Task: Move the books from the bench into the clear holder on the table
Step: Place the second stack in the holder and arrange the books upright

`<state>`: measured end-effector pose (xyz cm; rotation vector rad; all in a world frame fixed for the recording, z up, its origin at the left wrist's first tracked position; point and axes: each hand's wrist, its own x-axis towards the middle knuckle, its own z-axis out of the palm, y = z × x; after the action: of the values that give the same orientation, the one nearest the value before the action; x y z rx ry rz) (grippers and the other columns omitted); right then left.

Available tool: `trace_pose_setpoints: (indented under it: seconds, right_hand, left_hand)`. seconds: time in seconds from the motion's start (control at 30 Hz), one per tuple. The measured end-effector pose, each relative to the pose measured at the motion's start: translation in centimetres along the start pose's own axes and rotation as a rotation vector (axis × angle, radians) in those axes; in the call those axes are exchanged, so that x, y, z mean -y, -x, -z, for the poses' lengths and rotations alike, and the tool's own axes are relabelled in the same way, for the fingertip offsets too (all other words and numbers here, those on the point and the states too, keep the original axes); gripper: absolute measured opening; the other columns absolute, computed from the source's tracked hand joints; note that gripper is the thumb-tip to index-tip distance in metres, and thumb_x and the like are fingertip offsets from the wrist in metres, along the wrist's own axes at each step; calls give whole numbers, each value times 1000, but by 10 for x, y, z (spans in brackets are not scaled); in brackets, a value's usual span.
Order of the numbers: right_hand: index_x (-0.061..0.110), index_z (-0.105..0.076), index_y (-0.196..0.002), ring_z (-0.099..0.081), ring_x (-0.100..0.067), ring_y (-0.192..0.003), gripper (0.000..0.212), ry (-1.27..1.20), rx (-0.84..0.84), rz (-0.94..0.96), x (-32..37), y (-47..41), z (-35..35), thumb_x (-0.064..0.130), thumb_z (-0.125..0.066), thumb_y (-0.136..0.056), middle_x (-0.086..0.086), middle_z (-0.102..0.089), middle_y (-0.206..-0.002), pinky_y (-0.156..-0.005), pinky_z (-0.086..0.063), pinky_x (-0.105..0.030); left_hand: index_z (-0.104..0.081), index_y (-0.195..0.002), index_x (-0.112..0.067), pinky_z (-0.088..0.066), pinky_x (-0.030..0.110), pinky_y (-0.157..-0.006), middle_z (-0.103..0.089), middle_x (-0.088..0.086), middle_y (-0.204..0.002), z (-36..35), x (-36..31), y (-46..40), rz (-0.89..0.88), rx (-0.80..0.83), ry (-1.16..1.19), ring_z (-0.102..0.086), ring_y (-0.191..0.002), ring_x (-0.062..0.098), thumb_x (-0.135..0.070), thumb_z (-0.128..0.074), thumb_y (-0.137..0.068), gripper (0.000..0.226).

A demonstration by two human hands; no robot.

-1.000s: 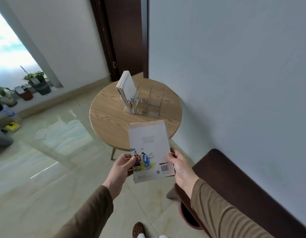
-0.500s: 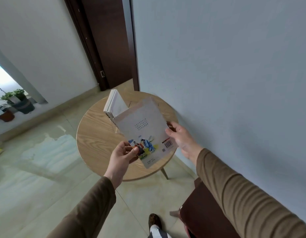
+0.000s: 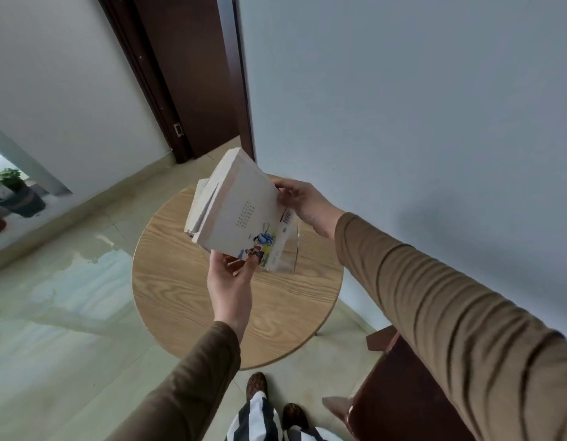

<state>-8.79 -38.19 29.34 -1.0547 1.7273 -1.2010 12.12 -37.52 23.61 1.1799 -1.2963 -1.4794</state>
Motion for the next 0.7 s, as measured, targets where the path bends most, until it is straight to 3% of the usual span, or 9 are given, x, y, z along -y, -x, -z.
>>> trace_pose_setpoints:
  seconds: [0.13, 0.27, 0.43, 0.6, 0.7]
  right_hand:
    - [47, -73, -101, -64, -16, -108, 38, 120, 37, -23, -9, -28, -2, 15, -53, -99, 13, -72, -105, -106, -46, -53]
    - [30, -72, -115, -64, -19, -113, 33, 184, 93, -42, -21, -42, 1, 9, -52, -100, 2, -72, -115, -107, -46, -47]
    - [17, -70, -122, -64, -27, -114, 30, 279, 121, -51, -35, -52, 12, 4, -56, -98, -8, -72, -117, -101, -47, -38]
    - [37, -71, -114, -67, -15, -110, 32, 343, 196, -92, -55, -69, 13, 13, -64, -96, 6, -73, -115, -106, -48, -49]
    - [27, -71, -122, -64, -14, -117, 31, 277, 204, -101, -62, -79, 14, 11, -65, -96, 3, -71, -124, -111, -44, -47]
  left_hand:
    - [-61, -116, -26, -60, 28, -86, -73, -1, -109, -12, 16, -9, 8, -39, 6, -71, -97, 9, -5, -77, -88, 39]
    - [-60, -127, -19, -60, 29, -91, -73, 1, -115, -23, 37, -9, 64, -22, 19, -71, -105, 14, -9, -78, -88, 44]
    - [-61, -122, -18, -60, 26, -89, -73, 1, -111, -37, 50, -10, 111, -12, 2, -71, -102, 11, -6, -77, -88, 39]
    - [-60, -126, -15, -57, 15, -84, -71, 5, -114, -50, 61, -14, 155, -58, 11, -69, -105, 13, -6, -77, -89, 42]
    - [-59, -130, -13, -54, 9, -82, -70, 5, -119, -59, 64, -14, 170, -90, 34, -67, -110, 14, -5, -77, -89, 46]
